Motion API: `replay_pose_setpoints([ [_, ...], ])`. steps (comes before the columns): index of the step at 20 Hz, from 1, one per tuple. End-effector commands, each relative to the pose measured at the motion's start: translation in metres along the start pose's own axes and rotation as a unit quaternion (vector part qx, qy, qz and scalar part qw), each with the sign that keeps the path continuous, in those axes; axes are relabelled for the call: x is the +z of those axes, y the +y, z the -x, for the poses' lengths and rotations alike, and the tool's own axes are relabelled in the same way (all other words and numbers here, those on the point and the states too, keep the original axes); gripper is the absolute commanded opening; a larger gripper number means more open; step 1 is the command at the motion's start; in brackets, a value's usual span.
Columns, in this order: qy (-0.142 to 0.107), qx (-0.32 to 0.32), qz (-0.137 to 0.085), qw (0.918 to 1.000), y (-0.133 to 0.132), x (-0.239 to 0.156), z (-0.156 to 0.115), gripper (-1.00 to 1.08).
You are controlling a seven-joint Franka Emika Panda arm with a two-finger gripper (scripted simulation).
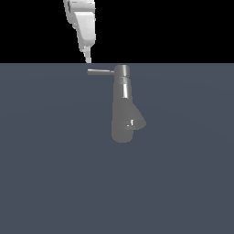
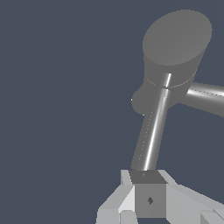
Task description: Turn on the faucet by rotating a designated handle.
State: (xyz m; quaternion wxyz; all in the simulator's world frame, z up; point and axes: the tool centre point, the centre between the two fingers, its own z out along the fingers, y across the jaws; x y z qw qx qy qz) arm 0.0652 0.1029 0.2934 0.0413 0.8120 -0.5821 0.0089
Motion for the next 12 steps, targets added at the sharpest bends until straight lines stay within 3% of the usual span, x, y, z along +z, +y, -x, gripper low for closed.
replay_pose_setpoints([
  [1, -0.005, 0.025, -0.001, 0.9997, -0.010, 0.012, 0.002, -1.00],
  [12, -0.022, 0.089, -0.001, 0.9958, -0.033, 0.044, 0.009, -1.00],
])
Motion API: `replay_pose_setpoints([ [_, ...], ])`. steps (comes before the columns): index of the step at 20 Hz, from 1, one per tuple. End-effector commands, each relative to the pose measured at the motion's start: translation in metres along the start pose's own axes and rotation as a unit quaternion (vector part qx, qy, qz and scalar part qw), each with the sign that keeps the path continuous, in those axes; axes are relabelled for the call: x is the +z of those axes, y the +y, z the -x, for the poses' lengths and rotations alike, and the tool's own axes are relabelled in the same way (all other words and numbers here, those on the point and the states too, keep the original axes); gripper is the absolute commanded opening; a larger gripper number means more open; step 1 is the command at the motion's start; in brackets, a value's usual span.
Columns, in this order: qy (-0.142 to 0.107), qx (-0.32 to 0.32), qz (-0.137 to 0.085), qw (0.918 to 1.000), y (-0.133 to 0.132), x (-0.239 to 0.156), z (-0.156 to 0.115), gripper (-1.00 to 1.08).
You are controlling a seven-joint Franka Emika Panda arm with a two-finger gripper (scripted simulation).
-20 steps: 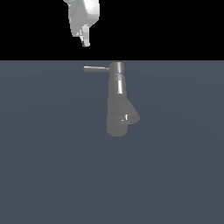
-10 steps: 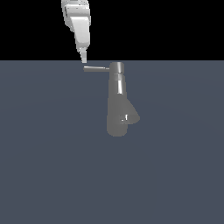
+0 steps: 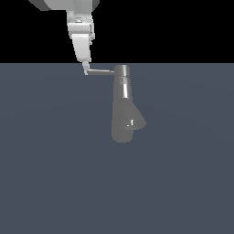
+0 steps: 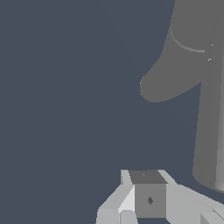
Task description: Turn on the faucet by rotating a designated handle.
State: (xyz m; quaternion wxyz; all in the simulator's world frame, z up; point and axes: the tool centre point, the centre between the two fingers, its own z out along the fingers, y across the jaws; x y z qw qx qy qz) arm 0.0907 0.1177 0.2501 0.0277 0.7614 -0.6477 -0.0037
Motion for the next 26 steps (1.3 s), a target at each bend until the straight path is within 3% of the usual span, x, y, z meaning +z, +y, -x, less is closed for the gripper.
replay_pose_setpoints([
  [1, -0.002, 0.009, 0.000, 1.0000, -0.003, 0.004, 0.001, -1.00],
  [7, -0.003, 0.011, -0.001, 0.9999, -0.004, 0.005, 0.003, -1.00],
  [16, -0.007, 0.053, 0.009, 0.9985, -0.001, 0.015, -0.027, -1.00],
  [26, -0.007, 0.054, 0.009, 0.9985, 0.011, 0.010, -0.027, -1.00],
])
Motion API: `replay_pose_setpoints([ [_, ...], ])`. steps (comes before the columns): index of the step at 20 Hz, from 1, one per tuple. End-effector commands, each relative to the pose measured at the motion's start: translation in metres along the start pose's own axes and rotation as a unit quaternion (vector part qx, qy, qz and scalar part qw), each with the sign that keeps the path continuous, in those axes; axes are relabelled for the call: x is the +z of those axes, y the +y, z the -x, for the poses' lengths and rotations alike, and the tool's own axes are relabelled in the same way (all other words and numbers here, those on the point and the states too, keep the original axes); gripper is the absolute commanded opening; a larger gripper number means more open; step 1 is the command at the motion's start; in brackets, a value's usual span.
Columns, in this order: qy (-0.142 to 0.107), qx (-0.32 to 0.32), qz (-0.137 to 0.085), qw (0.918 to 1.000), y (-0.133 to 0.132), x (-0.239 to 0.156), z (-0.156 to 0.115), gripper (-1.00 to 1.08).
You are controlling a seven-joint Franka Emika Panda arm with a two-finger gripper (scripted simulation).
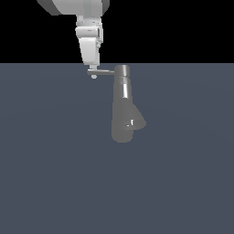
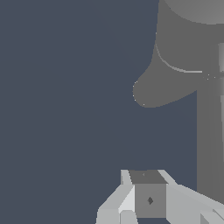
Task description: Turn on the faucet by rotating a designated handle.
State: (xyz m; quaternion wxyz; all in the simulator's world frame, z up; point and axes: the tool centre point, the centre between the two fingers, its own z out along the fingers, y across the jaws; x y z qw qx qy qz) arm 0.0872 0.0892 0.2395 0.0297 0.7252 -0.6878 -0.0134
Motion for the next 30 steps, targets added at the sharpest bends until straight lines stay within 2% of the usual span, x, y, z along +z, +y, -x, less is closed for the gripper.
replay_pose_setpoints([
  [1, 0.000, 0.000, 0.000, 1.0000, 0.007, -0.003, 0.000, -1.00],
  [25, 0.000, 0.000, 0.000, 1.0000, 0.071, -0.030, 0.000, -1.00],
  [26, 0.000, 0.003, -0.006, 1.0000, 0.065, -0.033, -0.004, -1.00],
  [30, 0.000, 0.003, -0.005, 1.0000, 0.075, -0.036, -0.013, -1.00],
])
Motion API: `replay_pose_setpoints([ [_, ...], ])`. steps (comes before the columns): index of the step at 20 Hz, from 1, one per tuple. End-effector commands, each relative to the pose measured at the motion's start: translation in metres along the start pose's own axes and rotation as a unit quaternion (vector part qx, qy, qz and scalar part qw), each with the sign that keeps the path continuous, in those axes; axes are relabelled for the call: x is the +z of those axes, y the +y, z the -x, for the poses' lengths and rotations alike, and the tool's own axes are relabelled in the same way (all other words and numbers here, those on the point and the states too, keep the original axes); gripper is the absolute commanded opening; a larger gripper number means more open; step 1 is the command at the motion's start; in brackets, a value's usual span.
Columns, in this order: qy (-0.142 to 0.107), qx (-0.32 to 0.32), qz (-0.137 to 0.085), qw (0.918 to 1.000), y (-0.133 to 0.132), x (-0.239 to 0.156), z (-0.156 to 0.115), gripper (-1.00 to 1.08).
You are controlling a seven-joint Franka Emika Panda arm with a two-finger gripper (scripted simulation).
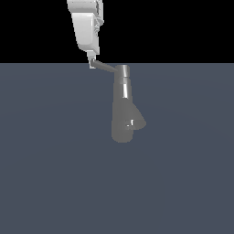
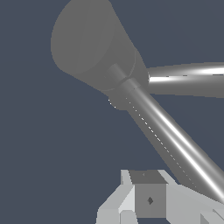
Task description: Turn on the faucet by rotating a designated handle.
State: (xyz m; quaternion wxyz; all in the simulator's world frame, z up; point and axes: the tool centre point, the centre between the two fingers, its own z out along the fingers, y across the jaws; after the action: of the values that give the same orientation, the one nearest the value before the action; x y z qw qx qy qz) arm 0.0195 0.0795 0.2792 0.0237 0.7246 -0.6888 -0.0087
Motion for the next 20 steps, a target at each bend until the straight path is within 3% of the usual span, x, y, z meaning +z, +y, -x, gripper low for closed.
replay_pose_setpoints([
  [1, 0.001, 0.002, 0.002, 1.0000, 0.007, -0.001, -0.008, -1.00],
  [20, 0.001, -0.001, 0.007, 1.0000, 0.057, -0.018, -0.053, -1.00],
])
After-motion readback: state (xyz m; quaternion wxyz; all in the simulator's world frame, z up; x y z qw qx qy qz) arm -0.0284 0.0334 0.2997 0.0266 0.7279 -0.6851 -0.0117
